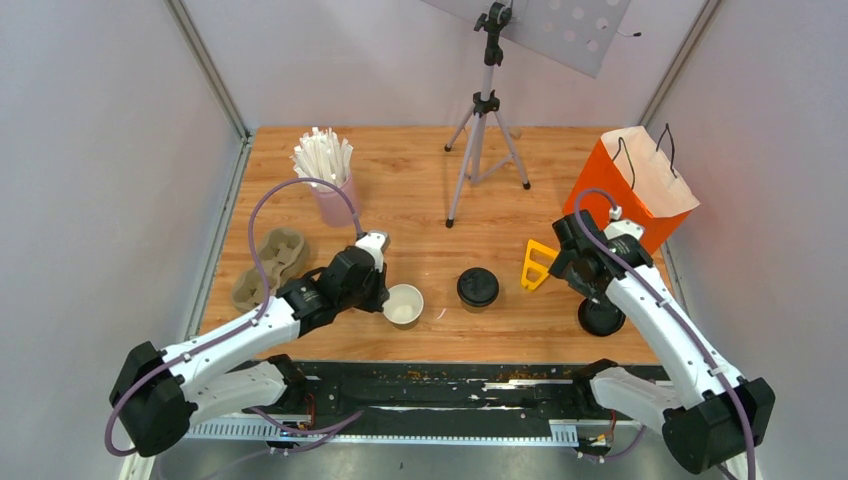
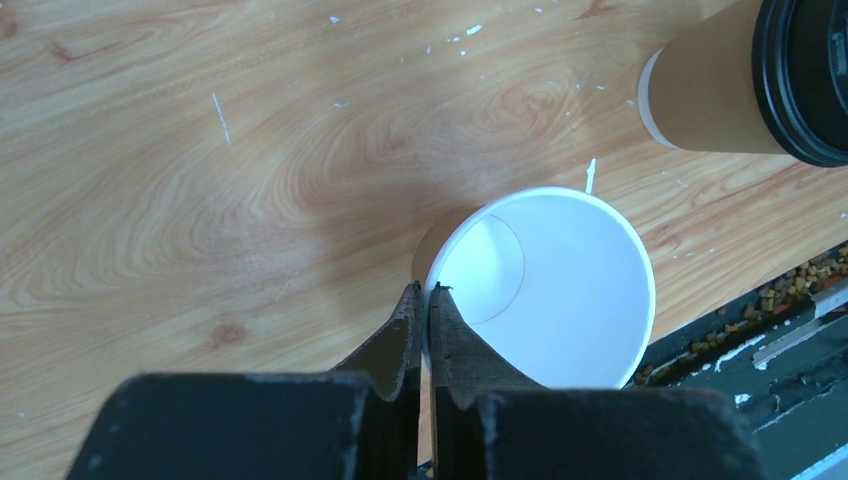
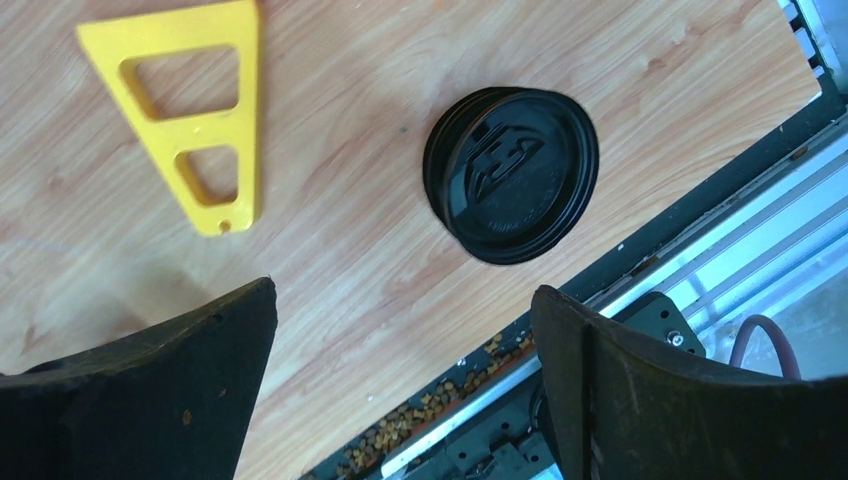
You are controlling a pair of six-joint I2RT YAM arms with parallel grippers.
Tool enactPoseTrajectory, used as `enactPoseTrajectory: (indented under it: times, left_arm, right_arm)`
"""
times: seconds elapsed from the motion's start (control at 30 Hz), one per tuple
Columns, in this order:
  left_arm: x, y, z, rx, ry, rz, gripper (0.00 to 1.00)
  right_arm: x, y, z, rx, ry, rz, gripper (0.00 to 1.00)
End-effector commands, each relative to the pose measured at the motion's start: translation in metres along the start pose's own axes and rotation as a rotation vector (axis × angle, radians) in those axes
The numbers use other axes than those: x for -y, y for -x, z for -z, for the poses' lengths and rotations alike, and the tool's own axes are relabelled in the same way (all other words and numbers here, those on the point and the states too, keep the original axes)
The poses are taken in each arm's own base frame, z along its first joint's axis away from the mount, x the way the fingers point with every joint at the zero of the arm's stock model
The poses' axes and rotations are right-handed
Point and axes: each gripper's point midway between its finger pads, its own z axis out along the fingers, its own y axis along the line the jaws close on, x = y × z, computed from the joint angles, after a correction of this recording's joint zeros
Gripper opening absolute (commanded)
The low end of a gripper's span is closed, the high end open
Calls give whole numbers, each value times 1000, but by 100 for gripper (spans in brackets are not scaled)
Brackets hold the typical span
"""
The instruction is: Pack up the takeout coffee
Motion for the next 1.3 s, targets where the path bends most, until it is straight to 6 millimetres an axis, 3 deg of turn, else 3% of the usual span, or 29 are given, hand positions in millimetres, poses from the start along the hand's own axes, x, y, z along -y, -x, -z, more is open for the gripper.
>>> enactPoseTrajectory:
  times: [0.0, 0.17, 0.23, 0.37, 0.57, 0.83, 1.03, 1.27]
  left_arm:
    - [15, 21, -5, 88, -66, -17, 7]
    - [21, 19, -6, 69, -99, -21, 14]
    - [22, 19, -4, 72, -103, -26, 21]
    - [21, 24, 5, 91, -102, -39, 41]
    - [12, 42, 29, 124, -48, -98, 55]
    - [21, 40, 41, 94, -111, -180, 99]
    - [28, 36, 52, 55, -156, -217, 100]
    - [11, 42, 73, 137, -98, -243, 100]
  right_arm:
    - [1, 15, -19, 50, 22, -34, 97]
    - [12, 21, -40, 58, 21, -110, 93]
    - [9, 22, -46, 64, 67, -123, 87]
    - [-1, 22, -55, 68, 175, -155, 67]
    - [5, 21, -70, 49, 153, -198, 37]
    - [15, 17, -80, 52, 104, -228, 31]
    - [22, 9, -89, 32, 74, -270, 31]
    - [23, 12, -88, 61, 84, -269, 24]
